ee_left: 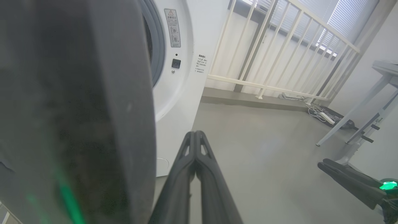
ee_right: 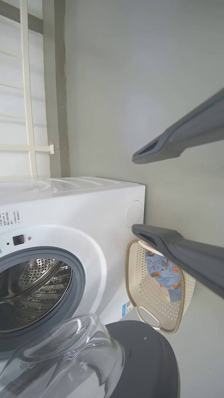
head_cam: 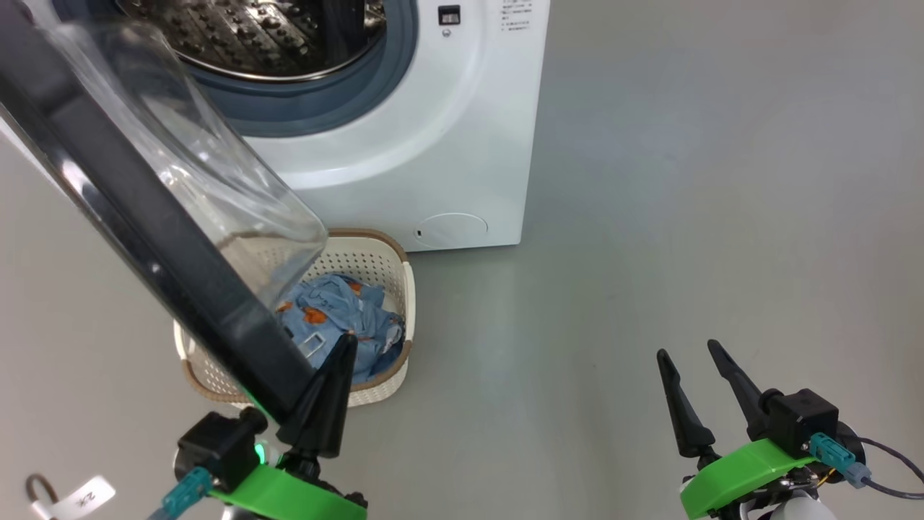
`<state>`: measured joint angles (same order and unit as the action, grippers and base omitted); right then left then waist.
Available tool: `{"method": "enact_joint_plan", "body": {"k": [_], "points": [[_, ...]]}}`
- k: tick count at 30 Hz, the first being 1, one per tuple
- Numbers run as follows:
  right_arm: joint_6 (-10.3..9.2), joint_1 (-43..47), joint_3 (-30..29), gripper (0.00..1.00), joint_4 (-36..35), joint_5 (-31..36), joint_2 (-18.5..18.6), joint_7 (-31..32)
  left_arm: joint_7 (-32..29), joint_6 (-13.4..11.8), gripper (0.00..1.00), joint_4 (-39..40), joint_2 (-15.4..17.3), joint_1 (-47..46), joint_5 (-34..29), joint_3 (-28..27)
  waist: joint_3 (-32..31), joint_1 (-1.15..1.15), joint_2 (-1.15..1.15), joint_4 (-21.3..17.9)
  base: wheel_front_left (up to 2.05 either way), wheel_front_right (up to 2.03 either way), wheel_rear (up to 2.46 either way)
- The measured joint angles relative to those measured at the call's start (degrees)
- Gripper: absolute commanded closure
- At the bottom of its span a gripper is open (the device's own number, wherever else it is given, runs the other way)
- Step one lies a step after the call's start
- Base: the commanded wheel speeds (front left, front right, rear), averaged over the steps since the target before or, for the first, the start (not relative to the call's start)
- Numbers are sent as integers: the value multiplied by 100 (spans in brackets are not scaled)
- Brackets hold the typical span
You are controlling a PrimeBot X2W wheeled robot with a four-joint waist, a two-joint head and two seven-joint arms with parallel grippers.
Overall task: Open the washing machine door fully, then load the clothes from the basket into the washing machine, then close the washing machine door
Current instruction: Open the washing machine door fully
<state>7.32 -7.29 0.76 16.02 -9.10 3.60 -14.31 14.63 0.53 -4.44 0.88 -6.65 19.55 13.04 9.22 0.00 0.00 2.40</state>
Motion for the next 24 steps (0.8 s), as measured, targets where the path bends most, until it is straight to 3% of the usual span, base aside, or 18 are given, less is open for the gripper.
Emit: {"method": "enact_joint_plan", "body": {"k": [15,24], "points": [[0,54,-37,0,42,-8,-2,0,-1,-13,100,355,24,425,1,-386,-129,0,0,438,0,0,0],[0,169,-64,0,36,-8,-3,0,1,-223,100,589,48,571,2,-475,-144,0,0,839,0,0,0]]}}
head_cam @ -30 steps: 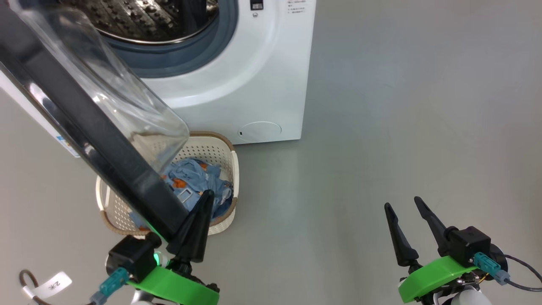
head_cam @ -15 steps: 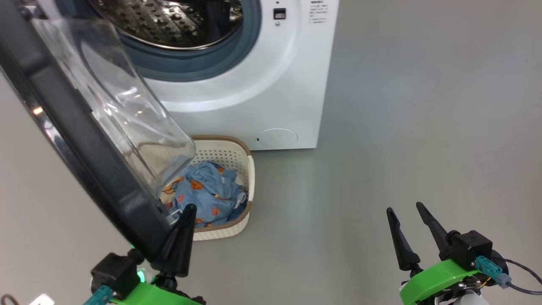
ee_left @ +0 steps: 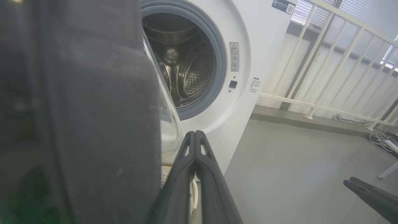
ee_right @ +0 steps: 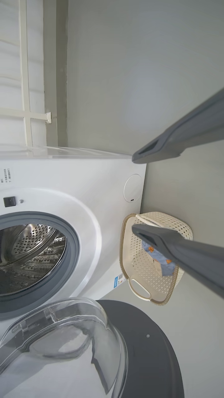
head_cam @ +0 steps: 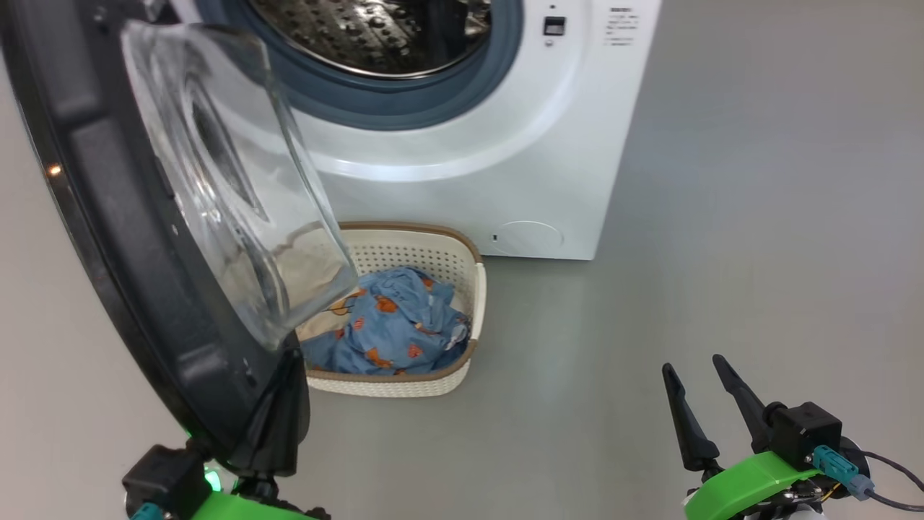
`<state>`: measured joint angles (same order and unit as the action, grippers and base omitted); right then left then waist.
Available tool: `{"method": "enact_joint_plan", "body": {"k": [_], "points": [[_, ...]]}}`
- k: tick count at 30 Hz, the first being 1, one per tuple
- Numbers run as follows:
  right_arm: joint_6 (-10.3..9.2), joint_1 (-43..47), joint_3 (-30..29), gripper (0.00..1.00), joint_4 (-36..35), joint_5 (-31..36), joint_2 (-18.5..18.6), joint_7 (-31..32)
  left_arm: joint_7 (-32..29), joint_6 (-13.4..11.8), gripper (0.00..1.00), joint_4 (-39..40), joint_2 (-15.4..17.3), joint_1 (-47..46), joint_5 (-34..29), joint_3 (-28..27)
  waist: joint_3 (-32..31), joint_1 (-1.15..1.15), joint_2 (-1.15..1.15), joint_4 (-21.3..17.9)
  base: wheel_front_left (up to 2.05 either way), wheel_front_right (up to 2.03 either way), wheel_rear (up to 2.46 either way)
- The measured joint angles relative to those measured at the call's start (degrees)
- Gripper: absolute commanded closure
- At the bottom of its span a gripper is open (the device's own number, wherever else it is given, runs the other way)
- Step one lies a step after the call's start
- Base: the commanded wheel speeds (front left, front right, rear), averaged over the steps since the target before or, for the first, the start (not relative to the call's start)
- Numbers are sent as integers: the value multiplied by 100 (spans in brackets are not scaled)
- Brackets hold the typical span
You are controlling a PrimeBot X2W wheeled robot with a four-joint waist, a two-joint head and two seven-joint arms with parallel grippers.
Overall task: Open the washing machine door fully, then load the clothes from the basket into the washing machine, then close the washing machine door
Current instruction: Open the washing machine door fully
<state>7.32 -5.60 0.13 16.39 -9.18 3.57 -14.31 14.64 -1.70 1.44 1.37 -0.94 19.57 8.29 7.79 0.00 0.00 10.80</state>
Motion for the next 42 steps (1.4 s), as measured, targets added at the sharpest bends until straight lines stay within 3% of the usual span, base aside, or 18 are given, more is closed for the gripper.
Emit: {"method": "enact_joint_plan", "body": {"k": [11,23,31,42], "points": [[0,5,67,0,7,0,-8,0,1,-160,100,-178,2,231,69,-461,-110,0,0,482,0,0,0],[0,7,102,0,7,-1,10,0,0,-520,100,-497,-10,190,414,-1633,-59,0,0,381,0,0,0],[0,2,111,0,-8,-1,69,0,0,-501,100,-869,-29,-183,411,-2498,125,0,0,294,0,0,0],[0,-49,130,0,-49,-2,246,0,0,-242,100,-1385,-66,-970,283,-3617,463,0,0,244,0,0,0]]}}
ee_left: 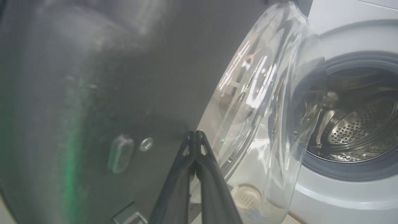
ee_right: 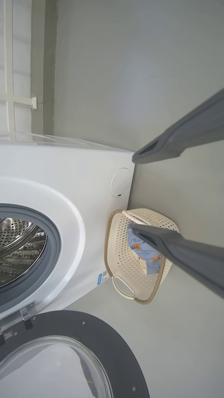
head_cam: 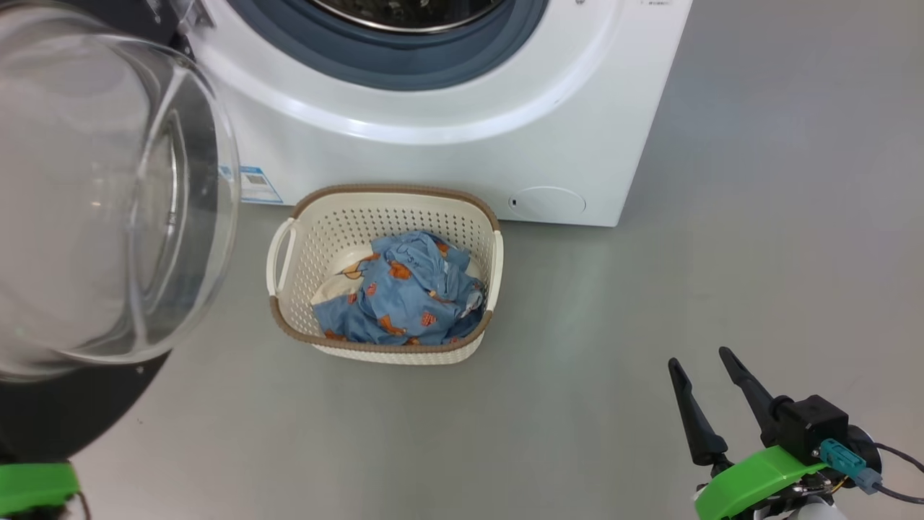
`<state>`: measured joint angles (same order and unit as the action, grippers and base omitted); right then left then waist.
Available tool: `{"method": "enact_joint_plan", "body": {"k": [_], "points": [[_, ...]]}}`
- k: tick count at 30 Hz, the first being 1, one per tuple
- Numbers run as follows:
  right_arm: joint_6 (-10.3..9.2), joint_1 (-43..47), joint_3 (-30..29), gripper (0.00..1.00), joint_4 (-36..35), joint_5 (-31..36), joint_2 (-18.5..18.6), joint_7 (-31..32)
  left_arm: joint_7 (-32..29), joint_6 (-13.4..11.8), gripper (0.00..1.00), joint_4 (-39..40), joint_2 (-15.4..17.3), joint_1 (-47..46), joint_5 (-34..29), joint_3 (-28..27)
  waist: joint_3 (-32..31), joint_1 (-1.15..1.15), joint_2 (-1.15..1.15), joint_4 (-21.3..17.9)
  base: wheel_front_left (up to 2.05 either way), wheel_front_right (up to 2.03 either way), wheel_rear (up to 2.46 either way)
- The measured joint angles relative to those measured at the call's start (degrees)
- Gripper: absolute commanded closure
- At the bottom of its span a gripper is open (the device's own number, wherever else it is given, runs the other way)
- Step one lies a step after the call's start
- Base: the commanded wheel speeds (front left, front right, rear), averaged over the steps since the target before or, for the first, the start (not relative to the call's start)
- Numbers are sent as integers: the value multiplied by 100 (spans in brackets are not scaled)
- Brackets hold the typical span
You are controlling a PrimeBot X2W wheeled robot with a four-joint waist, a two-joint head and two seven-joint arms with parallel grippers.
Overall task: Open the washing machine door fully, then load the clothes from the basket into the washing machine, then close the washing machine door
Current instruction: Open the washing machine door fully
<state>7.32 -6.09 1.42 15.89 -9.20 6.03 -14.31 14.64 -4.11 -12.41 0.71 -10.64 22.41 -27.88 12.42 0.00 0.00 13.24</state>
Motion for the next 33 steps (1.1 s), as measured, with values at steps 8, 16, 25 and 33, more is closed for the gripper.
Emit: {"method": "enact_joint_plan", "body": {"k": [8,16,25,33], "points": [[0,-44,19,0,-35,0,163,0,0,275,100,-420,4,-552,-125,-689,212,0,0,23,0,0,0],[0,-210,205,0,-101,1,363,0,1,600,100,-627,11,-1173,-419,-1295,508,0,0,82,0,0,0],[1,-427,268,0,-194,-8,605,0,25,743,100,-805,21,-1781,-740,-1822,880,1,0,106,0,0,0],[0,-431,310,0,-193,-49,594,0,25,848,100,-847,-18,-1920,-988,-2071,886,0,0,79,0,0,0]]}}
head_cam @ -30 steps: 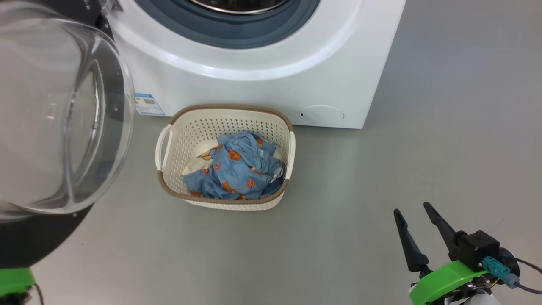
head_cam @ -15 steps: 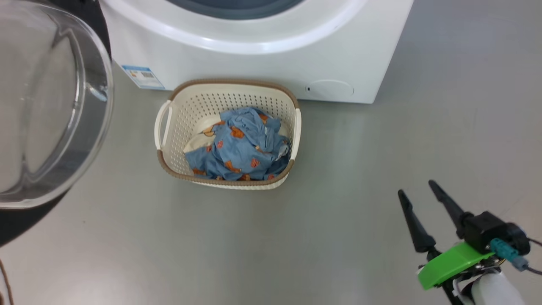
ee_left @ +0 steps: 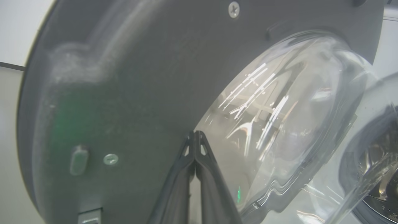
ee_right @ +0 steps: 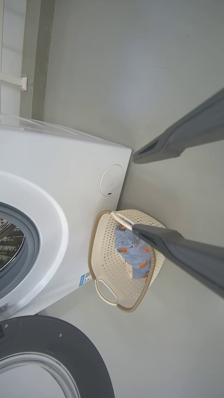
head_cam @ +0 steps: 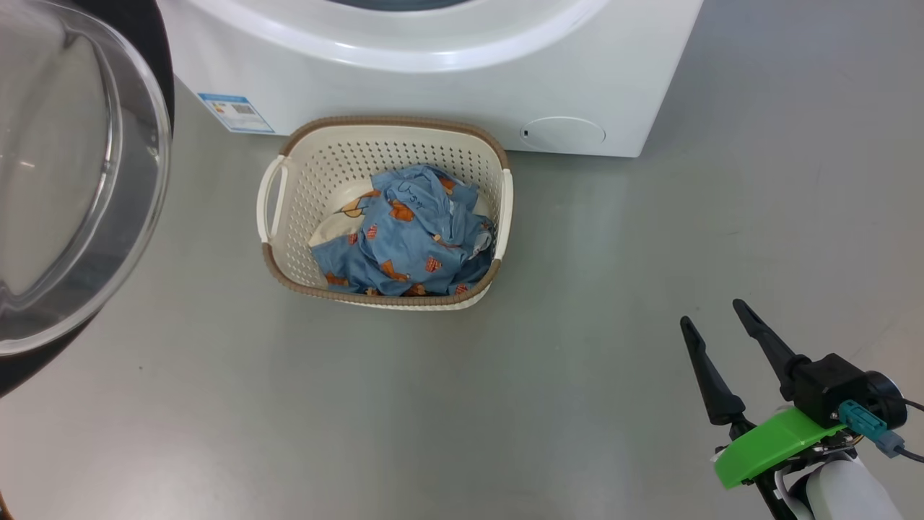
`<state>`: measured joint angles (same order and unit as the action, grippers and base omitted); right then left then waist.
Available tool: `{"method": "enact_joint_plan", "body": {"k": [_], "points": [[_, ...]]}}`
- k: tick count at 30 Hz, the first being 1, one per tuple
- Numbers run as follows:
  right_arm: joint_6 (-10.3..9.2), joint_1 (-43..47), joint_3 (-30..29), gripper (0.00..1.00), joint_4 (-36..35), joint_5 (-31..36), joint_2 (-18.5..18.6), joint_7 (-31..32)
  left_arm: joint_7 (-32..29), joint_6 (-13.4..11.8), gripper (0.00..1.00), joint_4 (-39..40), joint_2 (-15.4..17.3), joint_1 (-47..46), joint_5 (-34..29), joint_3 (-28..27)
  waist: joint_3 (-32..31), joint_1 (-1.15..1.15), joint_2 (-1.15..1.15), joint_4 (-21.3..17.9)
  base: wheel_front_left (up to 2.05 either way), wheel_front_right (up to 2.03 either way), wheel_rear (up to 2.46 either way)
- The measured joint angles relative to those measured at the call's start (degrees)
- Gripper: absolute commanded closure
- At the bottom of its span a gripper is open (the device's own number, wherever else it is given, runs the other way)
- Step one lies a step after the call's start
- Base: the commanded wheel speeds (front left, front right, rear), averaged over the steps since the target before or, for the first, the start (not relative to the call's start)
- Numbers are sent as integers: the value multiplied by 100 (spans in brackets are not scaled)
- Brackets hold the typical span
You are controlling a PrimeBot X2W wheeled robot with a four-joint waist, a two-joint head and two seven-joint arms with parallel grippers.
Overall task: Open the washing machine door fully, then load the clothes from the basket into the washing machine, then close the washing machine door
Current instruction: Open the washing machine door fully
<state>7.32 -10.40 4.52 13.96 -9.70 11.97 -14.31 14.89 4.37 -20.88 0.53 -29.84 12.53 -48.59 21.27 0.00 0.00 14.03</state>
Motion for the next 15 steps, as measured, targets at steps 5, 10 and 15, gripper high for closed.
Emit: {"method": "enact_joint_plan", "body": {"k": [5,10,15], "points": [[1,-16,-5,0,52,-8,-86,0,-1,68,100,69,-16,1,-87,-3,-104,0,0,6,0,0,0],[1,-16,9,0,118,-8,-181,0,-1,153,100,208,-15,83,-119,105,-285,0,0,3,0,0,0],[0,-11,11,0,181,-9,-311,0,-1,213,100,416,-14,455,-116,378,-514,-1,0,-14,0,0,0]]}}
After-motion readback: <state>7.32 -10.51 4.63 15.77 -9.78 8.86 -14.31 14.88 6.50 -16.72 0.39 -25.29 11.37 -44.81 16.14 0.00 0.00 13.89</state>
